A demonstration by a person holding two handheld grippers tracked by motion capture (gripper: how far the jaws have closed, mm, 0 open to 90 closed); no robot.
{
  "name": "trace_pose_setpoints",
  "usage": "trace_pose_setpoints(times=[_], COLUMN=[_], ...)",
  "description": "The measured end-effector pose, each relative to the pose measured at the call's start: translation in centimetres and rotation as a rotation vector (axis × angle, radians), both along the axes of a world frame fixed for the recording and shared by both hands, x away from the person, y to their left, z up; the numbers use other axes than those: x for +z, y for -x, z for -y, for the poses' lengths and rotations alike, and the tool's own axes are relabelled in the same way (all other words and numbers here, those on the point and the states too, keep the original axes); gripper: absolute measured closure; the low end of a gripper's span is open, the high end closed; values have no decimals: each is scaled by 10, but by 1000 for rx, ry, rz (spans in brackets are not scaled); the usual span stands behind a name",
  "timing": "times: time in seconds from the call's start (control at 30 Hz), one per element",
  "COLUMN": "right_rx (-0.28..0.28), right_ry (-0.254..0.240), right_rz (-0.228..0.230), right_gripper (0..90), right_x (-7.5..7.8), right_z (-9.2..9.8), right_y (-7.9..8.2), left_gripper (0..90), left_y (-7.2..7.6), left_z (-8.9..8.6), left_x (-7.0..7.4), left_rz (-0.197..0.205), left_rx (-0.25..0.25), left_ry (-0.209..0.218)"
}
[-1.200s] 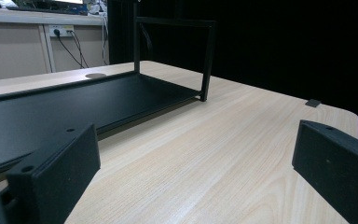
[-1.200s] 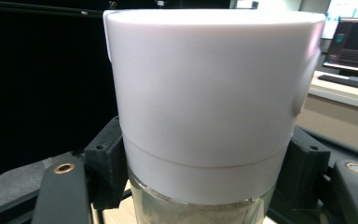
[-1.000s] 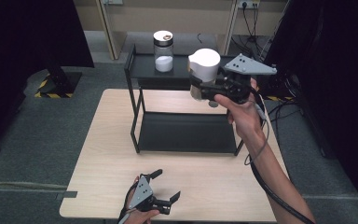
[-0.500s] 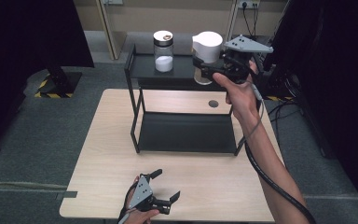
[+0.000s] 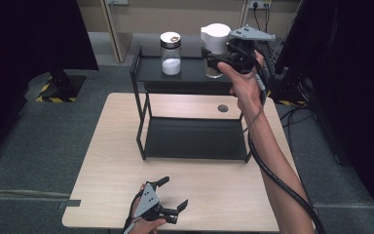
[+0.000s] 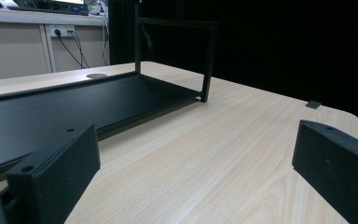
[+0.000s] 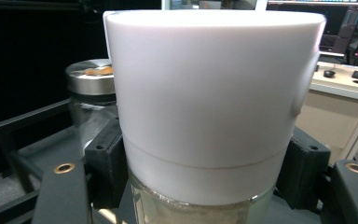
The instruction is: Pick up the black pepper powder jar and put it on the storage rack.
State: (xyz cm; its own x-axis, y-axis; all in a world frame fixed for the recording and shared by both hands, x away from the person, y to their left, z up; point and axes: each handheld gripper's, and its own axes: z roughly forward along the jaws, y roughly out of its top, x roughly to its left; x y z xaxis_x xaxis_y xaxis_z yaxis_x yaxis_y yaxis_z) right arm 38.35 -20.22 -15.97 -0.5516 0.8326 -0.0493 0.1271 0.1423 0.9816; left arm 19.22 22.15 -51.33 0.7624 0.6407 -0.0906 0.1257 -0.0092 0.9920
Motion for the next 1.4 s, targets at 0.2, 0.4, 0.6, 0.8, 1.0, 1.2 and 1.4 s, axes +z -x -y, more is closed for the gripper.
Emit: trace_pose_setpoints(times=[0.2,0.4,0.6,0.8,1.0,1.2,1.4], right_rx=[-36,-59,-69,-84,-90,-85,-71], right_ry=[9,12,17,22,12,5,-22], right_rz=[-13,-25,-31,-45,-49,-53,-62], right_gripper=[306,306,307,306,306,304,159], right_x=[-1,-4,-5,-7,-11,-12,-10], right_z=[-9,-15,-21,-26,-28,-27,-20], right_y=[-9,-17,-22,-27,-31,-31,-29], left_gripper=[1,1,1,1,1,1,1], left_y=[0,0,0,1,1,1,1], left_z=[0,1,1,1,1,1,2], left_x=[0,0,0,0,0,0,0], left_rz=[0,0,-3,-1,-1,0,-1], left_rx=[-1,-2,-5,-7,-7,-9,-11], left_ry=[0,0,3,3,5,1,-2])
